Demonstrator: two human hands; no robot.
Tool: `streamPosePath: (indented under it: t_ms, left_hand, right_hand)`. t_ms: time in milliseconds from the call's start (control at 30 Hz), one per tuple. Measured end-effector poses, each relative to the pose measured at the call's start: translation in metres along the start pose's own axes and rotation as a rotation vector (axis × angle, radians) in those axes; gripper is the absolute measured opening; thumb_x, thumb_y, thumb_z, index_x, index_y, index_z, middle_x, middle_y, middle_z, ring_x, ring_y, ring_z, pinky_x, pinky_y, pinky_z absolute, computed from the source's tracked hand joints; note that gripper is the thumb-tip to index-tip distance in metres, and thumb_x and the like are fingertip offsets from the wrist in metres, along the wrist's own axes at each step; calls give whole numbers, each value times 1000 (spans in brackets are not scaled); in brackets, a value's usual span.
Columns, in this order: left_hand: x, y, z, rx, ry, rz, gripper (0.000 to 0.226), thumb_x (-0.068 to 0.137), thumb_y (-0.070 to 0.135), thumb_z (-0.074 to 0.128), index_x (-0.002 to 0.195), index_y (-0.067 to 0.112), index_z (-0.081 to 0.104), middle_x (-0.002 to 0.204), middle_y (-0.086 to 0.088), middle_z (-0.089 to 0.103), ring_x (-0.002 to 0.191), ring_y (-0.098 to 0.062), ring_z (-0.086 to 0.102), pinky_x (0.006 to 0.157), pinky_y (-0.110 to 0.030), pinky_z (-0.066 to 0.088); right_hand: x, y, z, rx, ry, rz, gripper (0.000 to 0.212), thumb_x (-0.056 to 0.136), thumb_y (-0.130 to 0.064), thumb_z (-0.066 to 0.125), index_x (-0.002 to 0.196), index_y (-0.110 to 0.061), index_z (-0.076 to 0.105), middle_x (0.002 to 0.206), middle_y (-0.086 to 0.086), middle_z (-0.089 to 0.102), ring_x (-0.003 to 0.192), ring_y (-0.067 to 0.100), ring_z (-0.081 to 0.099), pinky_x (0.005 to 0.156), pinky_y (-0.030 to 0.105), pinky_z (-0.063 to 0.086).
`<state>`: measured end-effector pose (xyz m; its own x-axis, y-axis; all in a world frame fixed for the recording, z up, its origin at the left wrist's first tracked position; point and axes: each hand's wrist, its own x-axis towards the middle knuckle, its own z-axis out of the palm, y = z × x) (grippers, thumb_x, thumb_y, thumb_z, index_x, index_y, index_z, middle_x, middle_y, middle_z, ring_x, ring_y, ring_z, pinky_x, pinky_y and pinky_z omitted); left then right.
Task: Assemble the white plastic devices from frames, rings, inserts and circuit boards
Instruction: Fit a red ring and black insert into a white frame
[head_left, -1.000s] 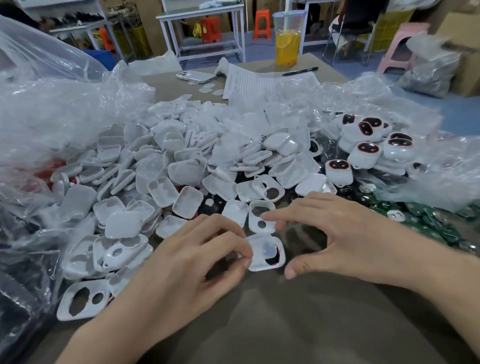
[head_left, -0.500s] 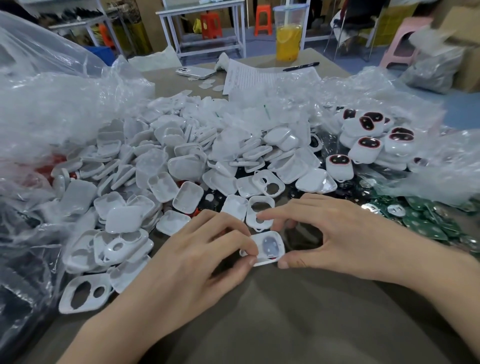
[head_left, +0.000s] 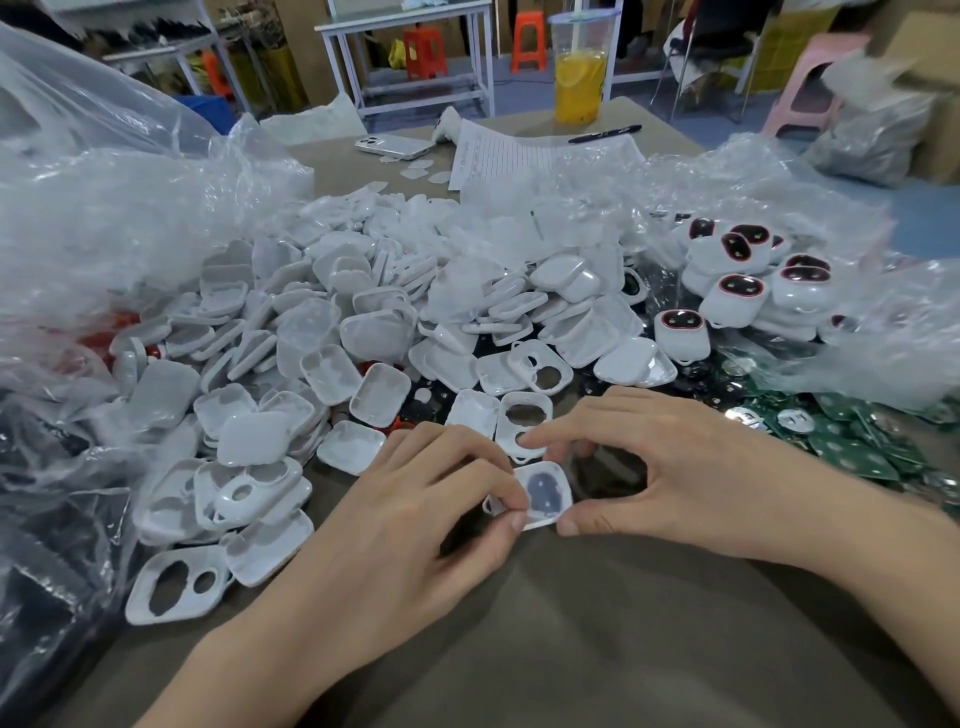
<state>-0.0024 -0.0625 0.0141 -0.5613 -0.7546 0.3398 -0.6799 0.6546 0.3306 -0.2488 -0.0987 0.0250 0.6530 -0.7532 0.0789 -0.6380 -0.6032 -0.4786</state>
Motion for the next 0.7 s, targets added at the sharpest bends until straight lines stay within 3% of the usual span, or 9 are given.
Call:
streamPosePath:
  t_ms: [133,233,500,700]
  left_hand:
    - [0,-1,0,19,-17,11,14,99,36,56,97,28,68,110,15,58,104,-2,50,90,-27,42]
    - [-1,0,-1,12,-26,1,17,100,37,53,98,28,68,111,14,57,105,-3,49,90,-24,41]
    - [0,0,-10,34,131,-59,23,100,30,49,101,24,71,106,13,61,98,-10,57,91,-31,40]
    - [-1,-2,-7,68,26,-17,20,93,21,51,95,26,71,109,12,60,99,-10,54,93,-31,39]
  right_hand:
    - [0,-3,-1,8,-4,-24,30,83,-66,63,109,-51,61,109,-29,57,114,1,50,93,20,39]
    - [1,-3,-1,12,-8,-45,21,84,-62,64,100,-48,67,109,-26,57,113,2,51,93,17,36]
    - [0,-2,0,26,-3,-27,22,83,-61,64,98,-47,70,109,-26,57,112,1,52,92,14,35]
    - [0,-1,0,24,-9,-22,24,83,-63,63,100,-47,68,111,-27,56,115,2,50,94,13,33]
